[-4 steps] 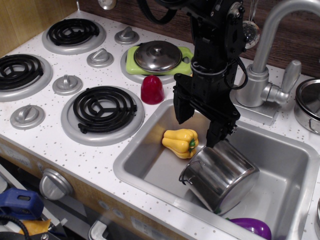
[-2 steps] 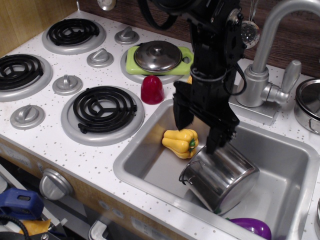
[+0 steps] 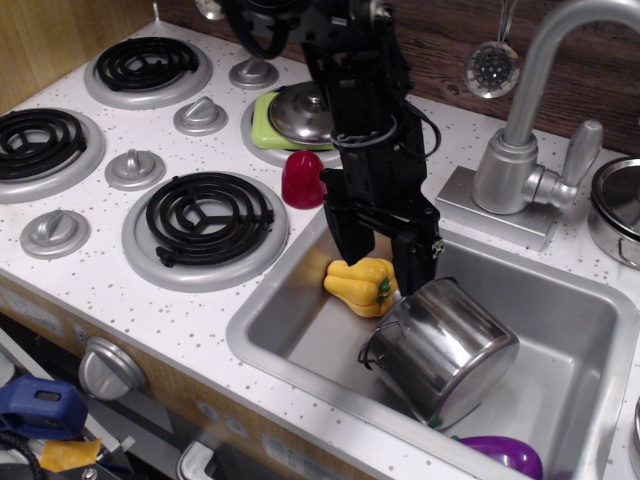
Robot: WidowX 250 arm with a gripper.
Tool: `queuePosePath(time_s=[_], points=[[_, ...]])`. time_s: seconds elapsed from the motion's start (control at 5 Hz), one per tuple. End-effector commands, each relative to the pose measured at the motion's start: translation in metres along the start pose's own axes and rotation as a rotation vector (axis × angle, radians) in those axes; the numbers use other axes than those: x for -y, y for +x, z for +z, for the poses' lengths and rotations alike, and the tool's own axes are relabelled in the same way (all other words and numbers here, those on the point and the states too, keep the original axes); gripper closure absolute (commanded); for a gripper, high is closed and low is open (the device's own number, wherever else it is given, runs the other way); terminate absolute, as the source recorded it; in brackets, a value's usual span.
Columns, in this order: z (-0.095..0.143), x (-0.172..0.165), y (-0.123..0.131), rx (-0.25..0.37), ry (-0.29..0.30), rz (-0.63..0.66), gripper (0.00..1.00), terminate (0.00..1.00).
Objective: Flip pot upright in sink
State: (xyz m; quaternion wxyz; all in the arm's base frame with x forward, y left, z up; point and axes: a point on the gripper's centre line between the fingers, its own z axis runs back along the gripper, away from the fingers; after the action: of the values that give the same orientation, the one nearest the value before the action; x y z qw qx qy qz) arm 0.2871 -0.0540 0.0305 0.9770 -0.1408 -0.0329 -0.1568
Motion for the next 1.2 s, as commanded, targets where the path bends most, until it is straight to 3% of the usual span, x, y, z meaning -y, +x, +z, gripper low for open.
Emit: queuePosePath(time_s=[0.0, 0.2, 0.4, 0.6, 0.8, 1.0], points=[[-0.008, 0.002, 0.004, 0.091, -0.13, 0.026, 0.0, 0.0], [-0.016, 0.008, 0.005, 0.118, -0.167, 0.053, 0.0, 0.0], [-0.022, 0.009, 0.006, 0.15, -0.249, 0.073, 0.0, 0.0], [-0.026, 0.021, 0.01, 0.175, -0.343, 0.177, 0.0, 0.0], [-0.028, 0.034, 0.016, 0.184, -0.336, 0.262, 1.0, 0.0], [-0.03, 0.035, 0.016, 0.198, -0.343, 0.261, 1.0, 0.0]])
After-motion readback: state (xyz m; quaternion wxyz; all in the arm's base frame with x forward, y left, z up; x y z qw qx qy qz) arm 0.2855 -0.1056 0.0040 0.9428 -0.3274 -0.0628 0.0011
